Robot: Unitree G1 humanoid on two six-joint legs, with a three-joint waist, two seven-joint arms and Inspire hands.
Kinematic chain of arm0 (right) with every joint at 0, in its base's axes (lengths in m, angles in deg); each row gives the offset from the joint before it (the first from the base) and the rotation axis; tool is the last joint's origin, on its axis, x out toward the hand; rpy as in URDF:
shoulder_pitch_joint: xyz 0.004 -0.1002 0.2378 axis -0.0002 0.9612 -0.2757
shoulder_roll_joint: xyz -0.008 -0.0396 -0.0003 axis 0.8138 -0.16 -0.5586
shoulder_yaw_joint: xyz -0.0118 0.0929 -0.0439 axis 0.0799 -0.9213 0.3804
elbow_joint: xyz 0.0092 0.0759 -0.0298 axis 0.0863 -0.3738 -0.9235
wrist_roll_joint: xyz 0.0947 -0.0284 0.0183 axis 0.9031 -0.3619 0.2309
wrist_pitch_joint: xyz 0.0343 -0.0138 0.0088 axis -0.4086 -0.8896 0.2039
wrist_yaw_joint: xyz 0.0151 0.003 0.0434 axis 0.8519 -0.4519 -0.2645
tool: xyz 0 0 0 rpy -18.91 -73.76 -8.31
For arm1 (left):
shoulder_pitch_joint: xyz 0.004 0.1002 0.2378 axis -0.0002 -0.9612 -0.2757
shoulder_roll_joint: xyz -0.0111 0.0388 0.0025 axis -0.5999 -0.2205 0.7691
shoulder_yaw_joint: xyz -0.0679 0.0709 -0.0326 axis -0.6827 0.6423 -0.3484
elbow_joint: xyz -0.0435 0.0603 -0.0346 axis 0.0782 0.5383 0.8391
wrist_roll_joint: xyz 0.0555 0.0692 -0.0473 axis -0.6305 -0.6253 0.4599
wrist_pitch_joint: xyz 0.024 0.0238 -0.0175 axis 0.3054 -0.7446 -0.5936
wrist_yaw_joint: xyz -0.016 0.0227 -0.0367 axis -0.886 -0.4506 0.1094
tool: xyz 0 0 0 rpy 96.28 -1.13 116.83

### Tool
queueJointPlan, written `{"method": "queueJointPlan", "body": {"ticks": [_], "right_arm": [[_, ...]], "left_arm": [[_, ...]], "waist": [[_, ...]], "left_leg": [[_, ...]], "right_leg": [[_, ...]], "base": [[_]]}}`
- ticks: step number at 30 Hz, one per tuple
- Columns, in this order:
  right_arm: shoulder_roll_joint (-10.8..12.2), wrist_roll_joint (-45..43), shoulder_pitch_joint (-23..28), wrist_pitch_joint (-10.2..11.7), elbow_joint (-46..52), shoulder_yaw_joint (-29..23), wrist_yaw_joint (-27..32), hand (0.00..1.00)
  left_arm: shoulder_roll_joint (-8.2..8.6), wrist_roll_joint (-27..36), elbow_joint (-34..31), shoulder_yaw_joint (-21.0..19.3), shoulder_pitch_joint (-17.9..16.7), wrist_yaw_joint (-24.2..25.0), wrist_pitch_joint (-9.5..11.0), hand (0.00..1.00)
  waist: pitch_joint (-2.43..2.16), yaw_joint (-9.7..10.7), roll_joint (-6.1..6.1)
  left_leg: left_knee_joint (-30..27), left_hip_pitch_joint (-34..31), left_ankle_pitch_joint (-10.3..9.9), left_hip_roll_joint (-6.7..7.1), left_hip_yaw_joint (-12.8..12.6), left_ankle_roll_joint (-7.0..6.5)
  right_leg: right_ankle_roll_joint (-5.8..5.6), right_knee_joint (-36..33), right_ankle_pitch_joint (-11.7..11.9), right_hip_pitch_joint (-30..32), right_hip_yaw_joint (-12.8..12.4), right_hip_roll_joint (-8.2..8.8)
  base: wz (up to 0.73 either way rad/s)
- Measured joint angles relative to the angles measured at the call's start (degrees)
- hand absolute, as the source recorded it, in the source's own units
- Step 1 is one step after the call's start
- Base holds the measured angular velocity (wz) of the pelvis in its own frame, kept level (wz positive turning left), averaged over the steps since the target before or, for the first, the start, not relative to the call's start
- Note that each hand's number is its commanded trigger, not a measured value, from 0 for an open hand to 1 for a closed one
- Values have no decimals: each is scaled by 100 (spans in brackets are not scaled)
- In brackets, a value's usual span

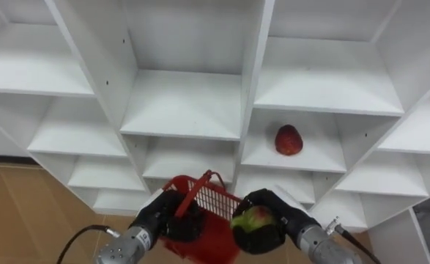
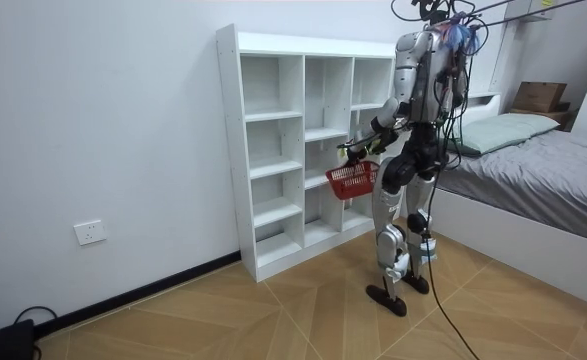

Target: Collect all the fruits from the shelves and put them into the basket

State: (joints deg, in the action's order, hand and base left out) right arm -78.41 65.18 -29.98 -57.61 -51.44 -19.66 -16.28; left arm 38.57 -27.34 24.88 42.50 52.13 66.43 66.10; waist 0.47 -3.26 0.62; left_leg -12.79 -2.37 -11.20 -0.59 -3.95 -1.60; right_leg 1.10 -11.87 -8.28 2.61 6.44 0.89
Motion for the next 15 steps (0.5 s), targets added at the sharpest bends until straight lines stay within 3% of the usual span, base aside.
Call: {"method": "queueJointPlan", "body": {"ticks": [9,15], "right_arm": [[53,12,-235,66,-659,4,2,100],[79,33,-244,68,-753,4,16,100]], "left_arm": [[-70,283,-90,339,-8,149,104,100],[-91,336,-148,339,-10,244,107,100]], "waist": [[-1,-18,6],[-1,-16,6]], "left_leg": [[-44,-138,3,13,1,-3],[-64,-248,3,8,2,-3]], "right_leg": [[-6,-32,-5,141,10,7],[-4,-36,-6,242,15,8]], "base": [[0],[0]]}}
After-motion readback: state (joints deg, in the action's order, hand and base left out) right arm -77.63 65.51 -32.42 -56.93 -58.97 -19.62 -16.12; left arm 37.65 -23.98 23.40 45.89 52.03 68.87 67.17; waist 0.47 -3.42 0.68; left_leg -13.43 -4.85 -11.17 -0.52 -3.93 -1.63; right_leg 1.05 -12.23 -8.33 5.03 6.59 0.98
